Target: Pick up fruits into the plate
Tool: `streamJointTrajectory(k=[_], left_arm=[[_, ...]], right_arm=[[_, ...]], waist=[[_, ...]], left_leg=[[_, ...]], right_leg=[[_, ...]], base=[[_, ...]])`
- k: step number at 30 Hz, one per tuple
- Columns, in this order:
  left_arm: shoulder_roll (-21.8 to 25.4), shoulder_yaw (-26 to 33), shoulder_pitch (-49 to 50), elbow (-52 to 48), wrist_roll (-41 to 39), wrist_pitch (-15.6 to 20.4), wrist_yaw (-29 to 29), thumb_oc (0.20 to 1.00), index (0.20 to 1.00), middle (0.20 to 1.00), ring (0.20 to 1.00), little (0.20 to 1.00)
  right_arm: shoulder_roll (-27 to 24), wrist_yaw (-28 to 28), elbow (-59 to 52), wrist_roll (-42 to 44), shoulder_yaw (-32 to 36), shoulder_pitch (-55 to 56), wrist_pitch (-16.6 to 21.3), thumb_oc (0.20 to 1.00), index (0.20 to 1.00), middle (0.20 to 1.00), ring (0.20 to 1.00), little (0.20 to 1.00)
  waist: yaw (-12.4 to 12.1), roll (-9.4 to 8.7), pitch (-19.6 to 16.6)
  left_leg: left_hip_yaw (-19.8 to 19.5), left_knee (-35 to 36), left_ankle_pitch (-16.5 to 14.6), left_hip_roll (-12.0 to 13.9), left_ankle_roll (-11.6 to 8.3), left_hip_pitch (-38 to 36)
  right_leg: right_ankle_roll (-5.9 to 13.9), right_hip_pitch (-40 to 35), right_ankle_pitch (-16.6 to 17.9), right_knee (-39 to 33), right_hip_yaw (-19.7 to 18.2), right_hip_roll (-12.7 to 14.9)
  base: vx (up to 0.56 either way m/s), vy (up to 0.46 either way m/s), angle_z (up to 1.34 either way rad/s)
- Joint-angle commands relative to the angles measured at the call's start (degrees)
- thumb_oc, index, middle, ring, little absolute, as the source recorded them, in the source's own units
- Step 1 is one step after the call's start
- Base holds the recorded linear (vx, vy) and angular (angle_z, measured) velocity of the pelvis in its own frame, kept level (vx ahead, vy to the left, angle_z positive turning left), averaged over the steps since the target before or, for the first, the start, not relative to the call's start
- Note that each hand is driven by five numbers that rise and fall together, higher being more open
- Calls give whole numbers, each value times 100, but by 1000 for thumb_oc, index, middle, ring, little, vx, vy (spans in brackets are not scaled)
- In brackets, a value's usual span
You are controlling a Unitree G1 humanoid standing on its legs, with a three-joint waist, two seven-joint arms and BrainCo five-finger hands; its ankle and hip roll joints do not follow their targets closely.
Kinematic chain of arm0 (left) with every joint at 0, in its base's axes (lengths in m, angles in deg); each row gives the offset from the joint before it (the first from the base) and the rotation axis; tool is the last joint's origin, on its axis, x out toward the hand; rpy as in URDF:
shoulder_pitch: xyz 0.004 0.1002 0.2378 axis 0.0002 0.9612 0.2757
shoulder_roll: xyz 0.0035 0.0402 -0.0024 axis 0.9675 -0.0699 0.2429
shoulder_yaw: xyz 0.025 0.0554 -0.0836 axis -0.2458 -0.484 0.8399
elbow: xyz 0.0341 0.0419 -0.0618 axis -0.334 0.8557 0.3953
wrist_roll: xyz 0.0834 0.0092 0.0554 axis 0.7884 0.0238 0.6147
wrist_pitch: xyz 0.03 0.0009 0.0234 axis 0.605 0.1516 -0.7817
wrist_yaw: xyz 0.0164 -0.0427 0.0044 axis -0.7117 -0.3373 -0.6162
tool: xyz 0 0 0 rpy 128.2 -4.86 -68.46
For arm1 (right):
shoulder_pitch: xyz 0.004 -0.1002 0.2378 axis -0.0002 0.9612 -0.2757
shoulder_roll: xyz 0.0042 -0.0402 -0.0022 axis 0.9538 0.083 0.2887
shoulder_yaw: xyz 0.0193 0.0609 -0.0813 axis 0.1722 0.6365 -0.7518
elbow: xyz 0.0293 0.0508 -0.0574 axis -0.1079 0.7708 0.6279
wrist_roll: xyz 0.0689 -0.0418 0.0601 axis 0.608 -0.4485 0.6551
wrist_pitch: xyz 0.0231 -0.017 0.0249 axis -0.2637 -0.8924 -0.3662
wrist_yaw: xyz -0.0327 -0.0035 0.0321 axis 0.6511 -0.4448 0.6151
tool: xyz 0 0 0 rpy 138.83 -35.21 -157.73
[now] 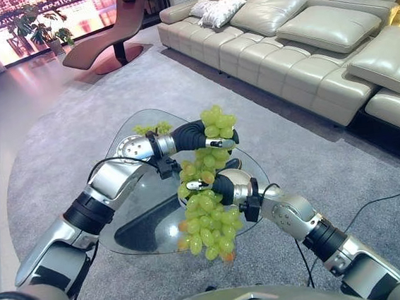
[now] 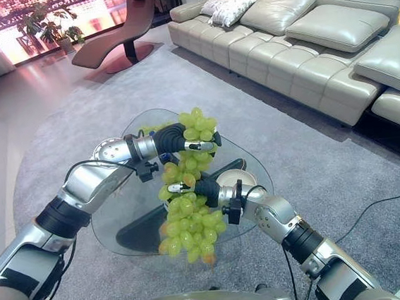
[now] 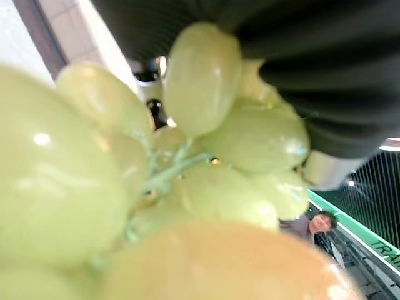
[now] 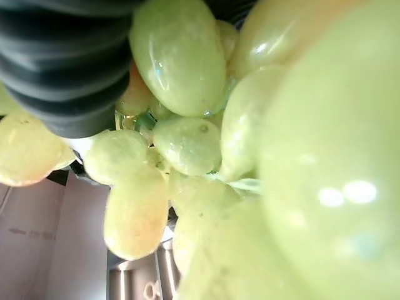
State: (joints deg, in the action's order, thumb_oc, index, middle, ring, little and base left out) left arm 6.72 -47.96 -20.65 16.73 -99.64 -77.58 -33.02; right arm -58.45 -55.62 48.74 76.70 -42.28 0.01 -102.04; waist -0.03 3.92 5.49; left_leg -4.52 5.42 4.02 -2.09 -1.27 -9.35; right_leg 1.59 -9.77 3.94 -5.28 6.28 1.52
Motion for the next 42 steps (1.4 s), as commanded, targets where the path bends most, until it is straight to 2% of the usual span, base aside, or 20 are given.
streamJointTrajectory(k=[1, 4, 5, 6, 11, 17, 24, 25, 29, 30, 32, 35, 36, 38, 41, 42], left_arm=[[-74, 321, -440, 323, -178, 179, 175, 200, 200, 200, 200, 200], [-86, 392, -338, 313, -192, 151, 182, 200, 200, 200, 200, 200], [-82, 421, -303, 331, -202, 135, 190, 548, 548, 548, 548, 548], [-68, 483, -222, 337, -215, 106, 219, 1000, 1000, 1000, 1000, 1000], [-48, 750, 158, 304, -178, 22, 361, 1000, 1000, 1000, 1000, 1000], [45, 1297, 1067, 270, -14, 27, 507, 1000, 1000, 1000, 1000, 1000], [120, 2000, 2288, 542, 380, 193, 734, 1000, 1000, 1000, 1000, 1000], [139, 2110, 2525, 706, 480, 327, 797, 1000, 1000, 1000, 1000, 1000], [155, 2257, 2909, 1192, 781, 473, 1170, 1000, 1000, 1000, 1000, 1000], [112, 2268, 3051, 1648, 842, 472, 1379, 1000, 1000, 1000, 1000, 1000], [124, 2166, 3091, 2063, 913, 555, 1564, 1000, 1000, 1000, 1000, 1000], [-1, 2004, 3031, 2897, 777, 764, 1745, 1000, 1000, 1000, 1000, 1000], [-42, 1961, 3009, 3041, 755, 844, 1766, 1000, 1000, 1000, 1000, 1000], [-257, 1757, 2857, 3673, 810, 994, 2026, 1000, 1000, 1000, 1000, 1000], [-444, 1581, 2658, 4228, 1050, 1038, 2431, 1000, 1000, 1000, 1000, 1000], [-535, 1514, 2565, 4515, 1146, 1149, 2530, 1000, 1000, 1000, 1000, 1000]], right_arm=[[342, -200, -369, 413, 45, -109, 152, 200, 200, 200, 200, 200], [340, -105, -356, 403, 73, -46, 185, 200, 200, 200, 200, 200], [334, -80, -340, 362, 99, -13, 201, 200, 200, 200, 200, 200], [299, -37, -315, 311, 150, 35, 217, 200, 200, 200, 200, 200], [110, 105, -246, 5, 404, 288, 302, 200, 200, 200, 200, 200], [-364, 211, -97, -561, 1001, 797, 493, 200, 200, 200, 200, 200], [-1004, 349, 258, -1349, 1837, 1285, 776, 200, 200, 200, 200, 200], [-1139, 393, 363, -1505, 1996, 1346, 863, 200, 200, 200, 200, 200], [-1497, 750, 703, -2108, 2274, 1335, 1108, 200, 200, 200, 200, 200], [-1788, 1145, 855, -2810, 2296, 1233, 1174, 200, 200, 200, 200, 200], [-2106, 1499, 1001, -3422, 2253, 1082, 1238, 200, 200, 200, 200, 200], [-2551, 2067, 1341, -4583, 1967, 605, 1137, 200, 200, 200, 200, 200], [-2597, 2137, 1398, -4713, 1890, 506, 1084, 200, 200, 200, 200, 200], [-2817, 2400, 1846, -5487, 1490, -190, 750, 200, 200, 200, 200, 200], [-3001, 2603, 2275, -6217, 1098, -895, 393, 200, 200, 200, 200, 200], [-3051, 2707, 2466, -6462, 928, -1202, 273, 200, 200, 200, 200, 200]], waist=[[-148, -296, -60], [-155, -292, -48], [-153, -290, -47], [-156, -288, -36], [-161, -304, 3], [-177, -321, 90], [-207, -350, 275], [-213, -350, 328], [-257, -358, 511], [-292, -366, 659], [-318, -381, 842], [-385, -387, 1204], [-397, -388, 1261], [-506, -402, 1542], [-629, -416, 1790], [-692, -430, 1904]], left_leg=[[425, -186, -961, -103, 100, -293], [422, -173, -953, -101, 98, -304], [425, -169, -951, -100, 97, -303], [425, -169, -947, -98, 97, -301], [428, -168, -940, -81, 93, -305], [440, -167, -932, -58, 88, -301], [443, -208, -914, -23, 74, -221], [438, -227, -905, -17, 66, -176], [414, -327, -901, -2, 42, -1], [375, -401, -878, -1, 26, 156], [338, -511, -860, -11, 14, 362], [288, -653, -821, -24, 9, 659], [279, -668, -817, -26, 11, 696], [181, -741, -786, -46, 18, 894], [56, -825, -750, -71, 19, 1152], [7, -866, -730, -78, 17, 1275]], right_leg=[[373, -165, -544, 89, -34, 312], [369, -170, -544, 89, -18, 308], [368, -170, -545, 87, -19, 307], [369, -171, -547, 87, -18, 306], [363, -176, -552, 94, 14, 300], [353, -172, -558, 109, 77, 298], [343, -98, -550, 135, 147, 305], [340, -55, -541, 145, 157, 307], [335, 106, -544, 217, 197, 321], [329, 260, -539, 289, 217, 328], [323, 441, -531, 372, 217, 331], [302, 703, -506, 486, 218, 324], [298, 740, -501, 502, 213, 318], [270, 914, -490, 580, 210, 287], [263, 1131, -476, 660, 238, 273], [263, 1235, -469, 697, 269, 272]], base=[[0, 0, 0], [0, 0, 0], [0, 0, 0], [0, 0, 0], [0, 0, 0], [16, 5, 0], [-5, 1, 2], [-43, 4, 6], [-75, -11, 5], [-137, -28, 8], [-193, -33, 8], [-166, -21, 13], [-130, -39, 4], [-126, -56, 9], [-91, -38, 23], [-102, -44, 14]])
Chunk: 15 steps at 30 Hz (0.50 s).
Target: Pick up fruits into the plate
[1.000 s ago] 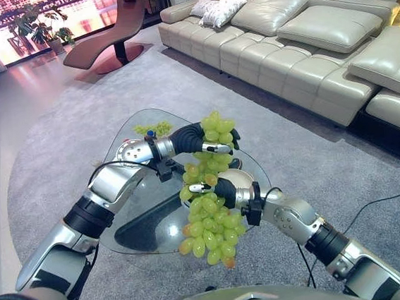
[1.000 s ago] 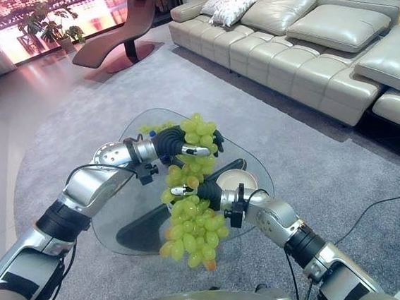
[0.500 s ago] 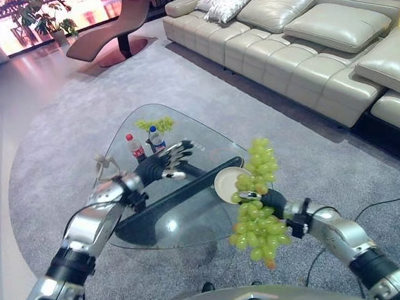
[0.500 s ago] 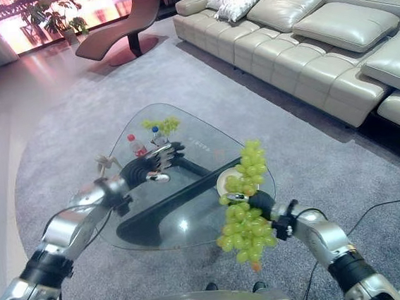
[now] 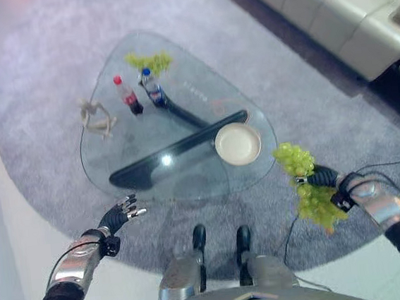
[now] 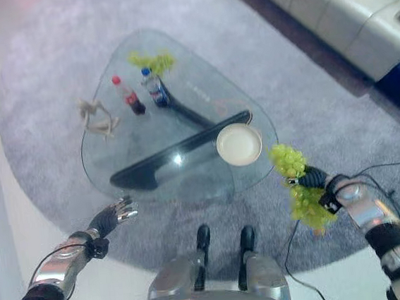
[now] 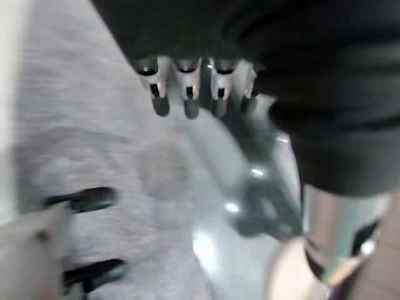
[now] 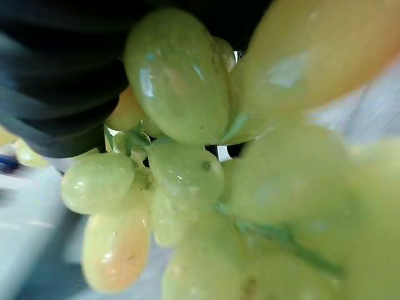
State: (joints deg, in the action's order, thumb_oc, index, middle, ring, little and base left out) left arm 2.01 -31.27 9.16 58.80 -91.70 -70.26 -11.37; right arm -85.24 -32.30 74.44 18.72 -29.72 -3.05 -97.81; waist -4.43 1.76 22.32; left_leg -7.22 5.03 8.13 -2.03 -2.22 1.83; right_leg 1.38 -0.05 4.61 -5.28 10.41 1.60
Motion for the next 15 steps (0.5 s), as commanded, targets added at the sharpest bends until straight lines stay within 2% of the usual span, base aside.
streamJointTrajectory(k=[1, 6, 9, 15], left_arm=[[-107, -204, -476, 439, 358, 409, 442, 1000, 1000, 1000, 1000, 1000], [-260, -477, -754, 1091, 433, 331, 596, 1000, 1000, 1000, 1000, 1000], [-369, -655, -969, 1415, 341, 288, 627, 1000, 1000, 1000, 1000, 1000], [-528, -918, -1004, 1349, 331, 232, 716, 1000, 1000, 1000, 1000, 1000]], right_arm=[[-387, 443, 16, -774, -435, -1092, -228, 200, 200, 200, 200, 200], [-302, 797, 763, -1246, -860, -2052, -530, 200, 200, 200, 200, 200], [-138, 1220, 1275, -1384, -1069, -2617, -709, 200, 200, 200, 200, 200], [-3, 1881, 1683, -1107, -1118, -3188, -872, 200, 200, 200, 200, 200]], waist=[[-290, -219, 293], [-471, -257, 566], [-565, -252, 747], [-667, -164, 748]], left_leg=[[240, -859, -1132, -92, 113, 242], [65, -966, -1083, -143, 117, 621], [-61, -1100, -1054, -216, 148, 932], [-166, -1298, -1019, -326, 193, 1519]], right_leg=[[279, 325, -534, 720, -116, 265], [260, 642, -528, 825, 19, 237], [223, 976, -534, 1002, 133, 223], [210, 1606, -522, 1233, 290, 272]], base=[[-101, -44, 11], [-55, -35, 15], [-25, 6, 26], [10, 46, 9]])
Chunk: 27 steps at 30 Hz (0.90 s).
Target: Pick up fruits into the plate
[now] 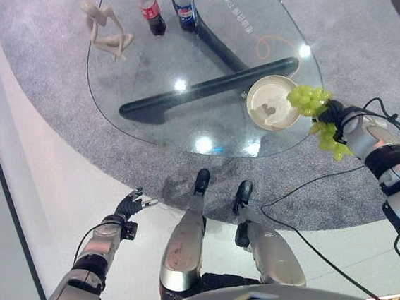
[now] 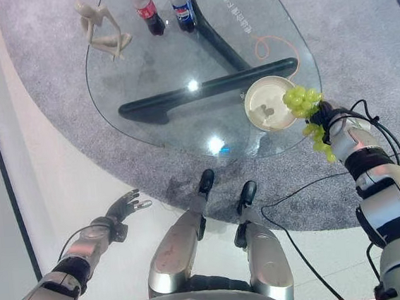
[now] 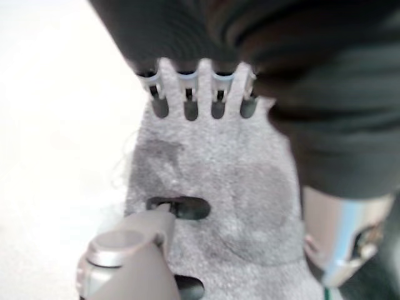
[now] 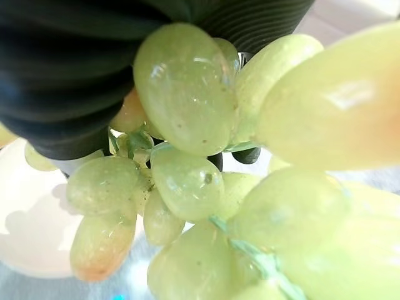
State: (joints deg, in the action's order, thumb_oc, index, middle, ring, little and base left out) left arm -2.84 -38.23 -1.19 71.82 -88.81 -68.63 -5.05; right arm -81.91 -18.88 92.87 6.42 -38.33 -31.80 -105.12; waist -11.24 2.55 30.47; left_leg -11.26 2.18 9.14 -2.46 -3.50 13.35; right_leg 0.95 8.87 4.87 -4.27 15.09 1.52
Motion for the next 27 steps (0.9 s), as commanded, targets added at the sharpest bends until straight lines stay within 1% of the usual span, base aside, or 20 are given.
streamJointTrajectory(k=[1, 3, 7, 8, 10, 12, 13, 16, 18, 19, 20, 21, 22, 23, 27], left_arm=[[-57, -256, 25, 39, 41, 83, 107, 1000, 1000, 1000, 1000, 1000], [-90, -323, 26, -26, 34, 54, 158, 1000, 1000, 1000, 1000, 1000], [-104, -416, 17, -94, -69, 49, 198, 1000, 1000, 1000, 1000, 1000], [-112, -441, 30, -113, -101, 66, 199, 1000, 1000, 1000, 1000, 1000], [-171, -501, 58, -205, -141, 139, 245, 1000, 1000, 1000, 1000, 1000], [-179, -515, 68, -236, -157, 149, 251, 1000, 1000, 1000, 1000, 1000], [-214, -579, 106, -314, -195, 202, 279, 1000, 1000, 1000, 1000, 1000], [-229, -628, 135, -374, -199, 232, 304, 1000, 1000, 1000, 1000, 1000], [-264, -722, 186, -419, -204, 314, 320, 1000, 1000, 1000, 1000, 1000], [-265, -728, 190, -415, -209, 326, 315, 1000, 1000, 1000, 1000, 1000], [-269, -745, 197, -412, -213, 345, 311, 1000, 1000, 1000, 1000, 1000], [-288, -781, 203, -436, -196, 360, 332, 1000, 1000, 1000, 1000, 1000], [-288, -791, 205, -443, -196, 371, 331, 1000, 1000, 1000, 1000, 1000], [-286, -804, 207, -451, -200, 381, 326, 1000, 1000, 1000, 1000, 1000], [-304, -937, 250, -529, -180, 470, 388, 1000, 1000, 1000, 1000, 1000]], right_arm=[[-298, 618, -132, 165, -248, -373, -172, 200, 200, 200, 200, 200], [-258, 866, -59, 353, -215, -524, -174, 200, 200, 200, 200, 200], [-193, 1166, 64, 502, -220, -775, -138, 200, 200, 200, 200, 200], [-184, 1253, 98, 544, -237, -831, -121, 200, 200, 200, 200, 200], [-169, 1351, 222, 579, -227, -983, -106, 200, 200, 200, 200, 200], [-168, 1372, 257, 601, -234, -1009, -102, 200, 200, 200, 200, 200], [-144, 1443, 368, 638, -223, -1071, -98, 200, 200, 200, 200, 200], [-138, 1521, 456, 650, -233, -1133, -66, 200, 200, 200, 200, 200], [-80, 1672, 593, 701, -279, -1302, -91, 200, 200, 200, 200, 200], [-76, 1671, 604, 697, -282, -1324, -99, 200, 200, 200, 200, 200], [-66, 1677, 624, 725, -293, -1377, -121, 294, 294, 294, 294, 294], [-35, 1706, 669, 727, -324, -1454, -142, 849, 849, 849, 849, 849], [-24, 1719, 685, 726, -332, -1475, -148, 849, 849, 849, 849, 849], [-9, 1733, 701, 727, -342, -1501, -172, 1000, 1000, 1000, 1000, 1000], [62, 1869, 899, 689, -468, -1685, -285, 1000, 1000, 1000, 1000, 1000]], waist=[[3, -236, -68], [-16, -207, -68], [-32, -134, -68], [-48, -106, -68], [-57, -29, -68], [-59, -8, -68], [-65, 61, -68], [-69, 107, -68], [-84, 190, -68], [-85, 197, -68], [-89, 212, -68], [-98, 238, -68], [-102, 248, -68], [-106, 261, -68], [-145, 328, -68]], left_leg=[[237, -1034, -1117, -296, 326, 428], [245, -1113, -1108, -325, 344, 626], [278, -1252, -1126, -378, 381, 879], [306, -1323, -1171, -386, 386, 934], [329, -1468, -1191, -449, 404, 1145], [333, -1494, -1195, -461, 407, 1182], [339, -1635, -1229, -500, 418, 1337], [347, -1716, -1257, -527, 428, 1430], [365, -1843, -1291, -570, 435, 1605], [368, -1856, -1290, -573, 436, 1627], [378, -1881, -1289, -577, 437, 1667], [386, -1905, -1294, -582, 436, 1721], [385, -1914, -1294, -589, 437, 1743], [386, -1925, -1292, -597, 440, 1771], [397, -1987, -1293, -622, 440, 1930]], right_leg=[[252, 782, -547, 1160, -163, 284], [254, 1004, -550, 1272, -123, 295], [272, 1341, -575, 1486, -93, 331], [278, 1411, -608, 1561, -99, 342], [292, 1655, -621, 1715, -91, 380], [295, 1706, -626, 1753, -95, 385], [304, 1871, -638, 1874, -88, 423], [307, 1985, -650, 1951, -98, 442], [319, 2182, -668, 2074, -105, 475], [321, 2207, -668, 2090, -108, 479], [328, 2256, -669, 2124, -114, 487], [334, 2328, -678, 2171, -121, 501], [336, 2360, -679, 2190, -122, 504], [339, 2401, -678, 2215, -123, 508], [348, 2610, -700, 2350, -139, 530]], base=[[16, 53, 7], [21, 44, 10], [23, 61, 11], [16, 89, 1], [11, 89, 3], [14, 49, 7], [19, 54, 9], [14, 42, 8], [1, 46, 6], [-6, 41, 0], [0, 0, 0], [-1, 27, -4], [0, 0, 0], [0, 0, 0], [-2, 4, -1]])
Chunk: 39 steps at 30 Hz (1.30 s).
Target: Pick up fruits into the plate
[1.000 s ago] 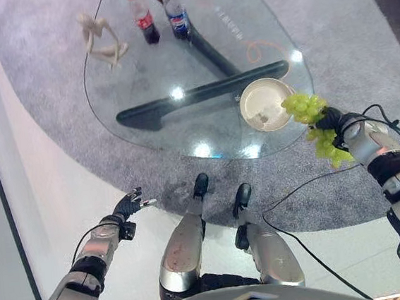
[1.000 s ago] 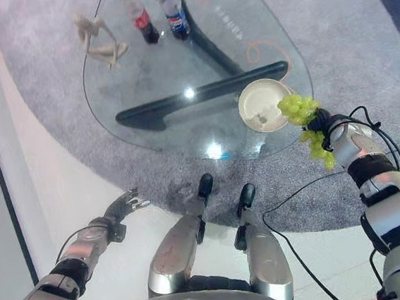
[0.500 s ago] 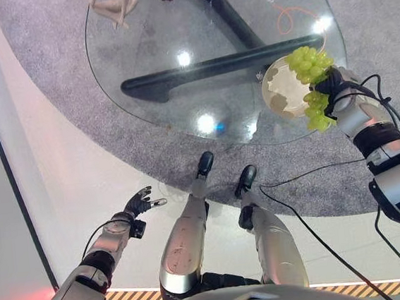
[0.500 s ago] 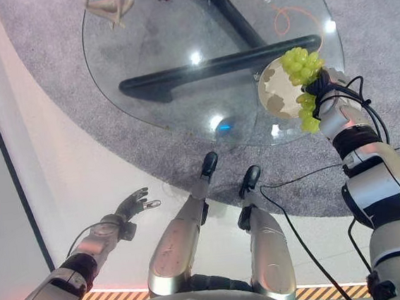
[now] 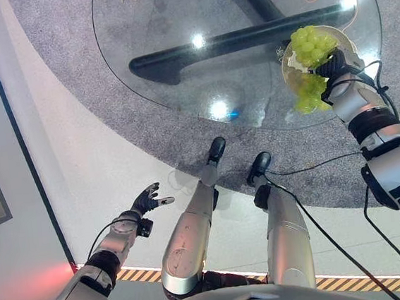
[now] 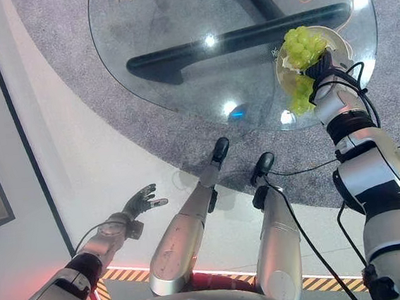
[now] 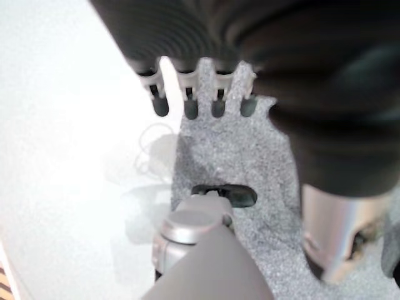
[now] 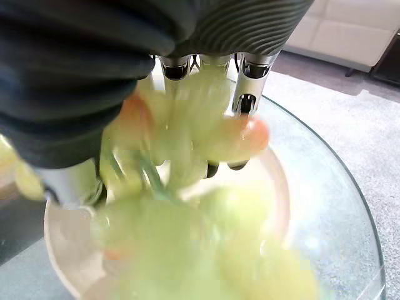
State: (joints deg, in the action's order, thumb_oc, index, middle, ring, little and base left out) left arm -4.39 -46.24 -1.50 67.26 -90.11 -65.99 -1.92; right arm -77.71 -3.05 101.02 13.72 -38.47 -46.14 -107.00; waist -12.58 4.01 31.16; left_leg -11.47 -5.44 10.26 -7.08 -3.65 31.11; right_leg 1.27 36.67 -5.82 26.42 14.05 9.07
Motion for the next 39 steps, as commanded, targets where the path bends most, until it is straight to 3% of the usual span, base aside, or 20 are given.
streamJointTrajectory(k=[1, 14, 20, 25, 31, 35, 39], left_arm=[[-158, -142, 288, -68, -46, 226, 76, 1000, 1000, 1000, 1000, 1000], [-158, -183, 285, -51, 0, 246, 24, 1000, 1000, 1000, 1000, 1000], [-186, -71, 241, 186, 54, 123, -81, 1000, 1000, 1000, 1000, 1000], [-229, 175, 261, 693, 53, 21, -305, 1000, 1000, 1000, 1000, 1000], [-316, 372, 419, 1163, 137, -86, -412, 1000, 1000, 1000, 1000, 1000], [-456, 729, 790, 1299, 298, -287, -395, 1000, 1000, 1000, 1000, 1000], [-585, 979, 1077, 1318, 448, -421, -436, 1000, 1000, 1000, 1000, 1000]], right_arm=[[-349, 297, 108, -67, -463, -278, -120, 1000, 1000, 1000, 1000, 1000], [-314, 473, 531, -123, -511, -378, -418, 1000, 1000, 1000, 1000, 1000], [-288, 624, 484, 217, -259, -60, -166, 1000, 1000, 1000, 1000, 1000], [-257, 781, 25, 621, 307, 799, 338, 1000, 1000, 1000, 1000, 1000], [-193, 899, -1012, 1017, 840, 2199, 733, 1000, 1000, 1000, 1000, 1000], [216, 956, -2150, 1111, 1382, 3906, 984, 1000, 1000, 1000, 1000, 1000], [600, 670, -2352, 1268, 1640, 4875, 1391, 1000, 1000, 1000, 1000, 1000]], waist=[[-14, 192, -137], [-27, 218, -137], [81, 158, -137], [265, 9, -137], [534, -226, -589], [835, -393, -1155], [968, -438, -1504]], left_leg=[[415, -1224, -1403, -162, 454, 164], [449, -1156, -1422, -167, 485, -25], [529, -998, -1472, -79, 463, -552], [651, -749, -1538, 56, 431, -1350], [735, -369, -1587, 172, 400, -2066], [859, -38, -1662, 232, 420, -2675], [952, 98, -1697, 263, 437, -2970]], right_leg=[[315, -148, 365, -702, -37, -223], [306, -273, 333, -692, -77, -255], [295, -796, 323, -901, -145, -293], [297, -1564, 251, -1090, -283, -325], [332, -2315, 258, -1472, -432, -310], [357, -2937, 259, -1820, -677, -372], [361, -3220, 256, -1950, -775, -399]], base=[[-8, 17, -5], [0, 0, 0], [-3, 5, -2], [23, -6, -10], [58, -27, -11], [130, -28, -13], [102, -16, -10]])
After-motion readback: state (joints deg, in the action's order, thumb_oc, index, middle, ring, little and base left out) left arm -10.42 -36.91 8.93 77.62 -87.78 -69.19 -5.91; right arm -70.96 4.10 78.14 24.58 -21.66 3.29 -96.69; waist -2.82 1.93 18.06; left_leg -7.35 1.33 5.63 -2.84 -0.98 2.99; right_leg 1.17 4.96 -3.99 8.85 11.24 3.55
